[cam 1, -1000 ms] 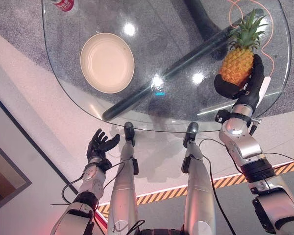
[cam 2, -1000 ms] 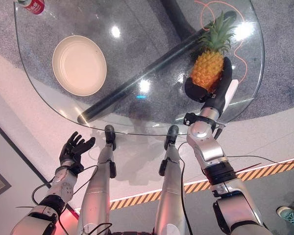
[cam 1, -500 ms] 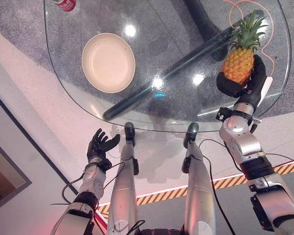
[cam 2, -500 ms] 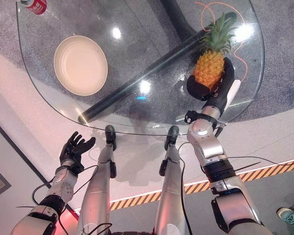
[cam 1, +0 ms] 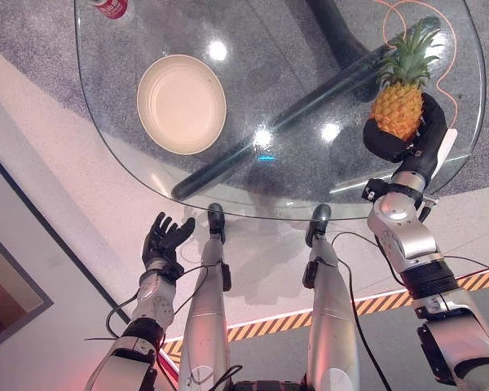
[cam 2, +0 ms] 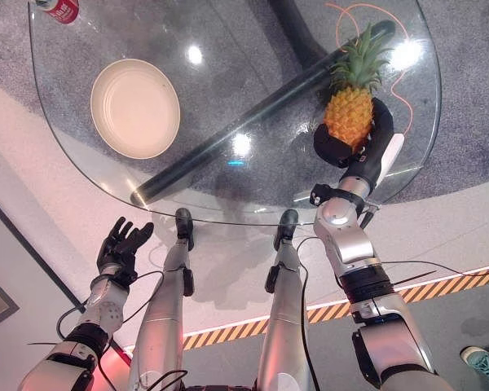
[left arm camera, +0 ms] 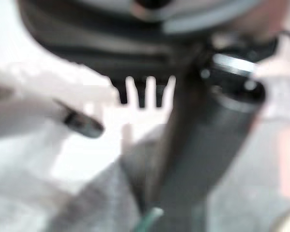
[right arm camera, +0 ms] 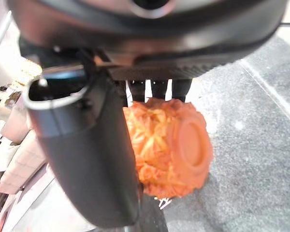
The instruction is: Pick up the fruit to the plate
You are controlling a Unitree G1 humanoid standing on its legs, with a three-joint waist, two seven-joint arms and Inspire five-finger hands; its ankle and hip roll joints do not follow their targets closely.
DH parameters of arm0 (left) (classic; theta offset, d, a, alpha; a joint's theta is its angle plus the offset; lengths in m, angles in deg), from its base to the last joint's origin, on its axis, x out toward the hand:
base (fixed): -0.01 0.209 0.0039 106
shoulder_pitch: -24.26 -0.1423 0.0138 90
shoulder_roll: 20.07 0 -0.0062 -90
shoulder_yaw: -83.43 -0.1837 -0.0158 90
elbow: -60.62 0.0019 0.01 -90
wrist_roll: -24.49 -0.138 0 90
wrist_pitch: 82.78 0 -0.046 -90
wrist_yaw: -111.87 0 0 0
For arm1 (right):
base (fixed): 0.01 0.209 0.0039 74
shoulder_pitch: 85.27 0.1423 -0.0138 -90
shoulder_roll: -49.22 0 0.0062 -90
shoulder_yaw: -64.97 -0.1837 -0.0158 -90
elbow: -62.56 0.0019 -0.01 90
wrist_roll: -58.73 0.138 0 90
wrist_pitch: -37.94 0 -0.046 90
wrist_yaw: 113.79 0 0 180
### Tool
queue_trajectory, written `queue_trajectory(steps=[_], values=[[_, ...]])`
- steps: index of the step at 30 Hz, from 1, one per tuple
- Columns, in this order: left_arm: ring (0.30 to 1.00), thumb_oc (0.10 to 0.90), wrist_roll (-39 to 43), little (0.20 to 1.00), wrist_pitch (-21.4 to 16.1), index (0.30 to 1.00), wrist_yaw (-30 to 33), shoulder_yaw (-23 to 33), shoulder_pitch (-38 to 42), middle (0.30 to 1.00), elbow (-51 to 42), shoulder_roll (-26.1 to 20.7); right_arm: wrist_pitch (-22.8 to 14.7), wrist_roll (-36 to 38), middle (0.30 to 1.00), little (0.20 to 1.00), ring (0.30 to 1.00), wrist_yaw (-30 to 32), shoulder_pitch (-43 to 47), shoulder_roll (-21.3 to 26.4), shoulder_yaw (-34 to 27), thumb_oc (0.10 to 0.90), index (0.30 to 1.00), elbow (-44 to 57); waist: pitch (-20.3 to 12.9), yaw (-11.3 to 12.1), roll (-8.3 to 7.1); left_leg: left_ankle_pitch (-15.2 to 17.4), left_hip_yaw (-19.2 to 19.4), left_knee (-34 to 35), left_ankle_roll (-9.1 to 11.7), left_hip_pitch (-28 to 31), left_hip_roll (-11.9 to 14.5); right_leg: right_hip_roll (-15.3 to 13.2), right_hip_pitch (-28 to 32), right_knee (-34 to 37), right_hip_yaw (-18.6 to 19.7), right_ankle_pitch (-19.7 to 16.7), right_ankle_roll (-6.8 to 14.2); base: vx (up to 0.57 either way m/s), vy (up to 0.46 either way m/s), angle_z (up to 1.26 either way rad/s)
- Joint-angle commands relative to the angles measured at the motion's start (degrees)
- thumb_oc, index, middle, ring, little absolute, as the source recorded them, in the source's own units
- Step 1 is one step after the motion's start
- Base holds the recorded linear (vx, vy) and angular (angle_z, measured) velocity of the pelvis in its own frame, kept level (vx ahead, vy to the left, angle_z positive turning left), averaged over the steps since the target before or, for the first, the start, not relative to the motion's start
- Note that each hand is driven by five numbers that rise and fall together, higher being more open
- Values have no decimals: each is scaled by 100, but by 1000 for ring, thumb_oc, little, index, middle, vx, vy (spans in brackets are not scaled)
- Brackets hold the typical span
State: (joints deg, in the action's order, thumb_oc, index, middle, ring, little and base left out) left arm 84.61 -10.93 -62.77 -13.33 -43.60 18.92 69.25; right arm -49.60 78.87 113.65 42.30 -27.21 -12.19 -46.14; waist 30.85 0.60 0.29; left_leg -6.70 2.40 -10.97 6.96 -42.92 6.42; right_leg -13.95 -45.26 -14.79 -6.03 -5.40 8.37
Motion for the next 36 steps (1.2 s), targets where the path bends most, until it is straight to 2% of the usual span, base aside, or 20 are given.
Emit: queue_trajectory(steps=[1, 3, 7, 13, 18, 24, 31, 36], values=[[900, 800, 548, 900, -703, 900, 6, 414, -201, 900, -247, -199, -143, -256, 300, 200, 300, -130, -67, 151, 96, 100, 300, 195, -105, 73, 52, 263, -127, -208, -148, -78, -291, 216, 90, 119, -334, 57, -102, 0, 0, 0], [900, 800, 622, 900, -1003, 900, 275, 627, -99, 900, -506, -290, -273, -450, 300, 200, 300, -44, -118, 147, 44, 100, 300, 203, -105, 84, 43, 257, -127, -159, -132, -42, -275, 209, 122, 131, -352, 67, -99, -16, -9, 0], [900, 800, 493, 900, -1339, 900, 801, 879, 62, 900, -751, -425, -360, -825, 300, 200, 300, 114, -118, 138, 4, 100, 300, 293, -105, 97, 22, 259, -145, -138, -124, -38, -269, 204, 132, 144, -370, 75, -96, -7, -9, 0], [900, 800, -204, 900, -1900, 900, 1892, 1193, 366, 900, -1146, -543, -239, -1591, 300, 200, 300, 488, 27, 260, 11, 100, 300, 627, -105, 94, -32, 224, -150, -18, -106, 8, -249, 228, 184, 225, -371, 63, -89, -23, -7, 1], [900, 800, -821, 900, -2203, 900, 2475, 1300, 519, 900, -1604, -548, -232, -2172, 300, 200, 300, 686, 3, 270, 16, 100, 300, 934, -105, 103, -72, 219, -138, 40, -94, 28, -236, 224, 220, 275, -381, 59, -74, -34, -19, 4], [900, 800, -1630, 900, -2366, 900, 2909, 1386, 689, 900, -2232, -531, -294, -2557, 300, 200, 300, 759, 29, 289, -38, 100, 300, 1201, -105, 117, -94, 205, -118, 111, -79, 34, -213, 217, 245, 330, -398, 44, -59, -5, -3, 0], [900, 800, -2250, 900, -2234, 900, 2916, 1299, 825, 900, -3001, -585, -481, -2887, 300, 200, 300, 839, 37, 279, -158, 100, 300, 1468, -105, 126, -116, 173, -127, 121, -76, -33, -223, 197, 217, 364, -409, -8, -41, 0, 0, 0], [900, 800, -2208, 900, -2059, 900, 2151, 1134, 954, 900, -3486, -637, -685, -3160, 300, 200, 300, 694, 92, 280, -162, 100, 300, 1642, -105, 113, -113, 183, -99, 135, -69, -20, -213, 194, 226, 374, -397, -14, -16, 0, 0, 0]])
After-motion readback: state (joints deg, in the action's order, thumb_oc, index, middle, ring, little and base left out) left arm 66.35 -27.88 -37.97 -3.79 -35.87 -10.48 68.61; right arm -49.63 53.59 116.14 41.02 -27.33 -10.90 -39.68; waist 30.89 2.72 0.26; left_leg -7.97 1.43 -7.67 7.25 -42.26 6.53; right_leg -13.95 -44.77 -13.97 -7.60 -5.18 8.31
